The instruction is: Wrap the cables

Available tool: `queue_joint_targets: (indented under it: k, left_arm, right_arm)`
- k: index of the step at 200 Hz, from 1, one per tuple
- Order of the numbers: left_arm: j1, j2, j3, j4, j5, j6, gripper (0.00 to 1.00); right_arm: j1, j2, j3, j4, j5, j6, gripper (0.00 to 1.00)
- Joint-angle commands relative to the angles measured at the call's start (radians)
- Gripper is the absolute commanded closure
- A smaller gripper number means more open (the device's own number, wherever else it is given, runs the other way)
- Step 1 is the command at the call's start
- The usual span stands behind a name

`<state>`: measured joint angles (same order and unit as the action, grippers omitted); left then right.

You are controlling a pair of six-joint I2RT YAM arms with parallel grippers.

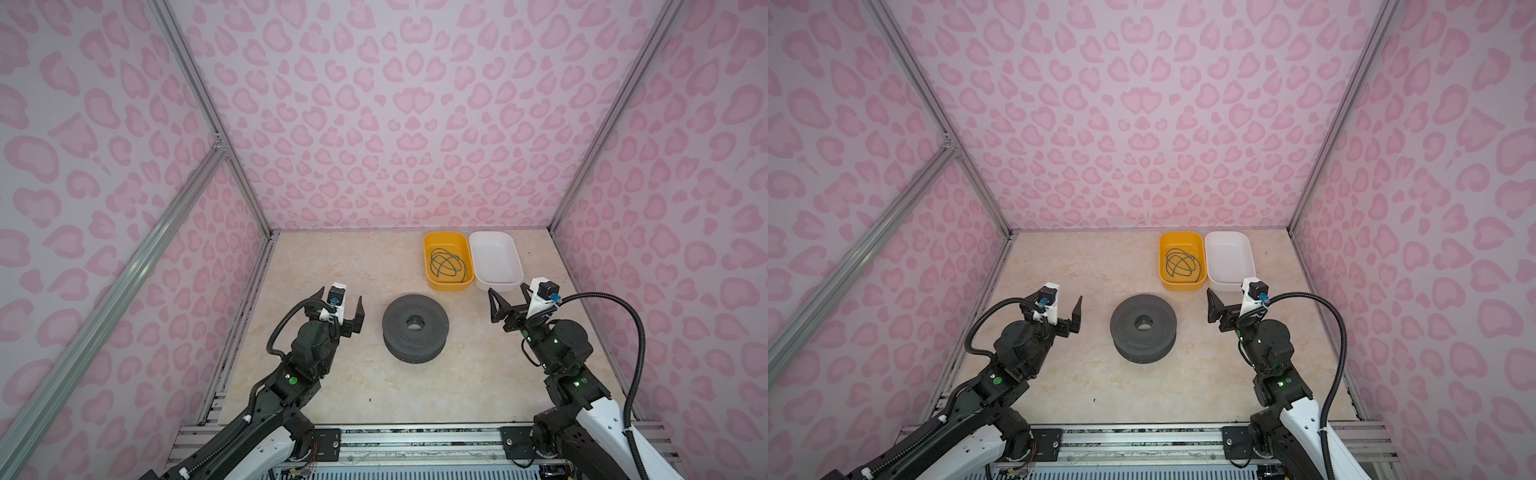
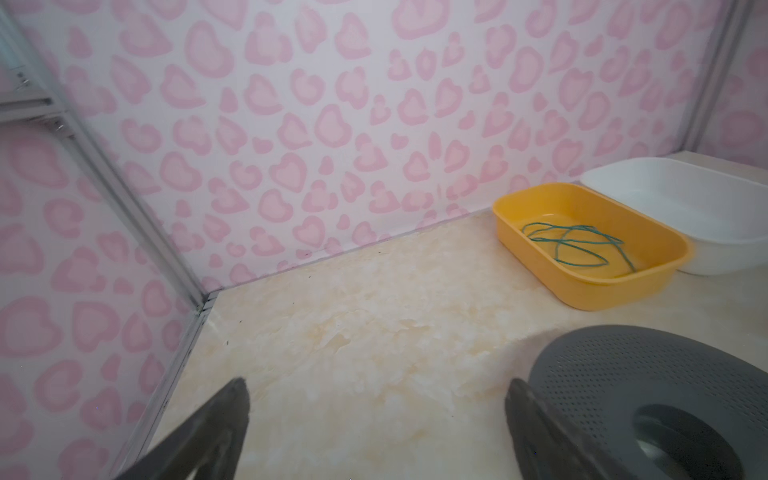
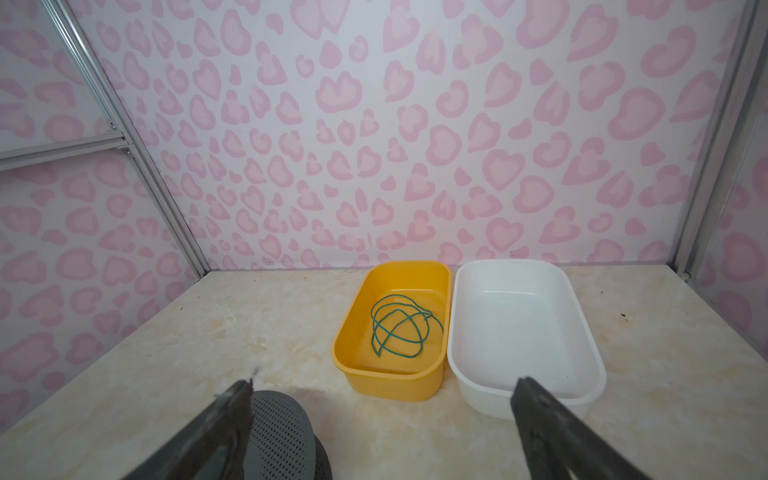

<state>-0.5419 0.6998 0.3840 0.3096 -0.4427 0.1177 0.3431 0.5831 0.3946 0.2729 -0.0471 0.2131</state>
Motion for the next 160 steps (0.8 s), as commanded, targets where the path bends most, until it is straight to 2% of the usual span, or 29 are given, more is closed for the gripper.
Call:
queue_joint_targets:
  k: [1,20,38,57,114,132,160]
  left_arm:
    - [0.131,-0.010,-0.069,0.220,0.058,-0.142,0.03]
    - [0.249,0.022,-0.134,0.304,0.073,-0.179,0.03]
    - [0.326,0.079,-0.166,0.352,0.075,-0.148,0.03]
    - [0.366,0.173,-0.171,0.384,0.062,-0.105,0.03]
    - [0.462,0.562,-0.147,0.633,0.189,-0.108,0.02]
    - [0.465,0.615,-0.059,0.520,0.234,-0.077,0.02]
    - [0.468,0.679,0.037,0.407,0.299,-0.059,0.02]
  right_arm:
    - [-0.001,-0.014,-0.003,0.034,-0.021,-0.022,0.02]
    - [-0.001,-0.031,-0.010,0.024,-0.010,-0.024,0.02]
    - [-0.001,-0.041,-0.015,0.004,-0.008,-0.023,0.02]
    - [0.000,-0.048,-0.017,-0.010,-0.005,-0.026,0.02]
    - [0.000,-0.042,-0.025,-0.021,-0.007,-0.016,0.02]
    - [-0.001,-0.051,-0.033,-0.013,0.030,0.066,0.02]
    - [-0.001,-0.049,-0.036,-0.014,0.035,0.037,0.02]
